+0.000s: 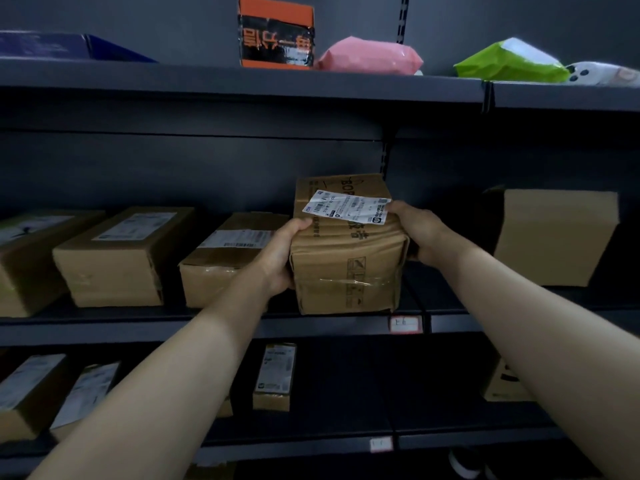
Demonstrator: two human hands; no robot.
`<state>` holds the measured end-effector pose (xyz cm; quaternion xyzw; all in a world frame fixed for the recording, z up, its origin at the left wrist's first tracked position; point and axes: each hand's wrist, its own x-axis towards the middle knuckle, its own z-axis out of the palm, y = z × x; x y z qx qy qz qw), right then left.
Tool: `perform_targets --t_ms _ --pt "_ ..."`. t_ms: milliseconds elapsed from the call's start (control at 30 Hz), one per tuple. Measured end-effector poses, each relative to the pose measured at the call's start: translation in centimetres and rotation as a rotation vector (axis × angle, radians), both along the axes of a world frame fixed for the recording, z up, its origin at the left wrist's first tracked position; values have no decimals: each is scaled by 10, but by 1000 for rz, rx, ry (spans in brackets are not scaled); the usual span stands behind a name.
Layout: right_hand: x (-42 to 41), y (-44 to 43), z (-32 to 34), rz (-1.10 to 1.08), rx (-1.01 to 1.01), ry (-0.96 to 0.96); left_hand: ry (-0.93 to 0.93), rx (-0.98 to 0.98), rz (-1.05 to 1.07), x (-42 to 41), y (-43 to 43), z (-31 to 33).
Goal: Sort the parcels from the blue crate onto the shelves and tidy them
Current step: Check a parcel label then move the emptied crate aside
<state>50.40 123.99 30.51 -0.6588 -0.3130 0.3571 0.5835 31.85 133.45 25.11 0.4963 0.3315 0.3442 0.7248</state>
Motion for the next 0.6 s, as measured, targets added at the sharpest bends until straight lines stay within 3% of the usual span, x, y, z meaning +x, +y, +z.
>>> perform_targets --t_ms 600 --pt "21 30 -8 61 -123 47 22 -171 104 14 8 10"
